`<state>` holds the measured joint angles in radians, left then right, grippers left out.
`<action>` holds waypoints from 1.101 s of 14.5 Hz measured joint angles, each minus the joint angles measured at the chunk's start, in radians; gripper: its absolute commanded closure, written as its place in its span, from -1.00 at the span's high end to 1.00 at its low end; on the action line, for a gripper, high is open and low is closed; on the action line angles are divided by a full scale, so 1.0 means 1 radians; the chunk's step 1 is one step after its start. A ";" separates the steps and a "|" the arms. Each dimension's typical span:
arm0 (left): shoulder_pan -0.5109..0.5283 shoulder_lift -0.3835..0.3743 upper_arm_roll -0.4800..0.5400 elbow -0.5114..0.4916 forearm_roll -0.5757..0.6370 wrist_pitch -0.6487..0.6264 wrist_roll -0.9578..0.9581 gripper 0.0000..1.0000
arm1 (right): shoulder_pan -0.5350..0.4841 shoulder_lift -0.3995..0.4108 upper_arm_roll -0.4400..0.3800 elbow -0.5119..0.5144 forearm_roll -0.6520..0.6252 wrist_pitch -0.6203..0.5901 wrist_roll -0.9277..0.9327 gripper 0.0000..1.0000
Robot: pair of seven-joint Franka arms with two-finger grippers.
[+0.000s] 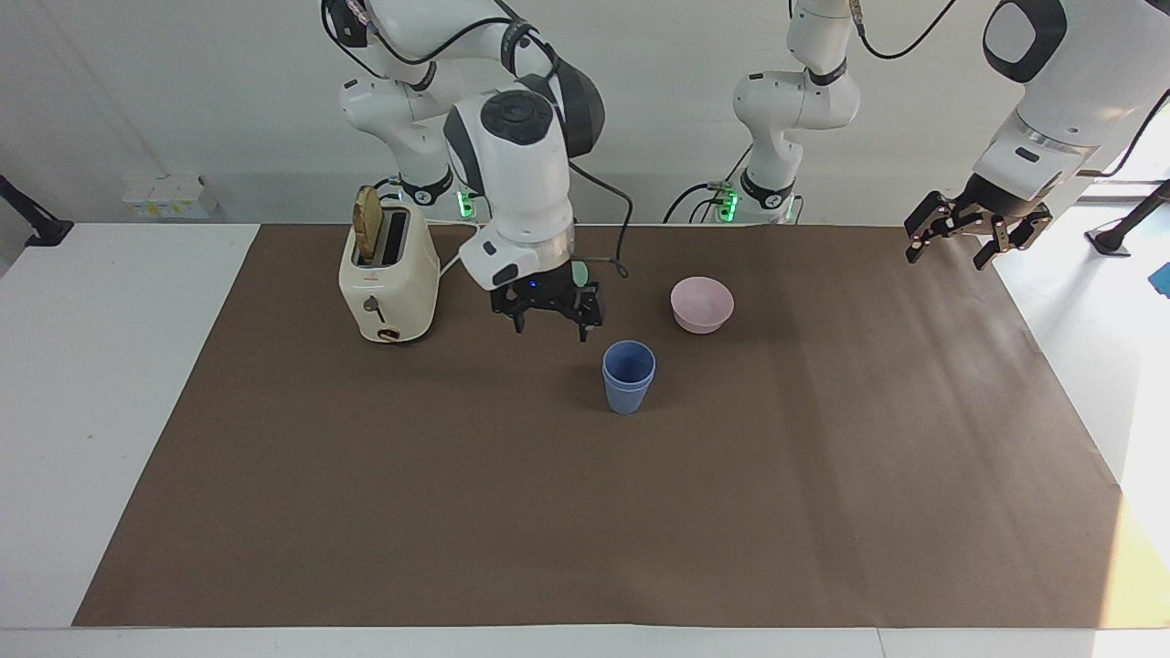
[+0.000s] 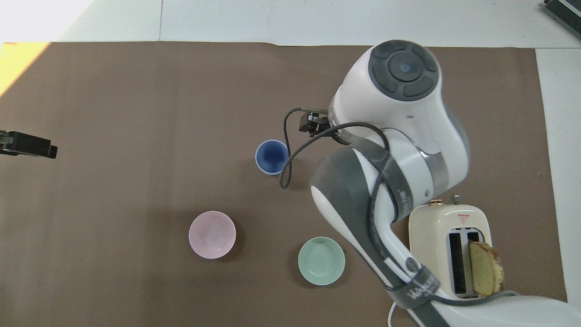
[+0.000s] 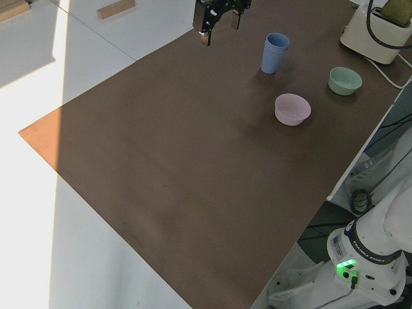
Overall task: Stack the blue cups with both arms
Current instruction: 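Open the right gripper and withdraw it from the stacked cups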
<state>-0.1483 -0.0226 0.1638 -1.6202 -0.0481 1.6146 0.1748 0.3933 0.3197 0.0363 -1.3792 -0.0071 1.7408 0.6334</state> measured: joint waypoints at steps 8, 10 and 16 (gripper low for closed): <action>0.000 0.000 0.000 0.000 0.000 0.000 0.000 1.00 | -0.218 -0.164 -0.017 0.057 -0.060 -0.273 -0.344 1.00; 0.000 0.000 0.000 0.000 0.000 0.000 0.000 1.00 | -0.239 -0.208 -0.028 0.057 -0.076 -0.302 -0.428 1.00; 0.000 0.000 0.000 0.000 0.000 0.000 0.000 1.00 | -0.368 -0.270 -0.051 -0.058 0.002 -0.261 -0.525 1.00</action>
<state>-0.1483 -0.0226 0.1638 -1.6202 -0.0481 1.6146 0.1748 0.0257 0.0496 -0.0148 -1.4369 -0.0049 1.4793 0.1080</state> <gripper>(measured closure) 0.000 0.000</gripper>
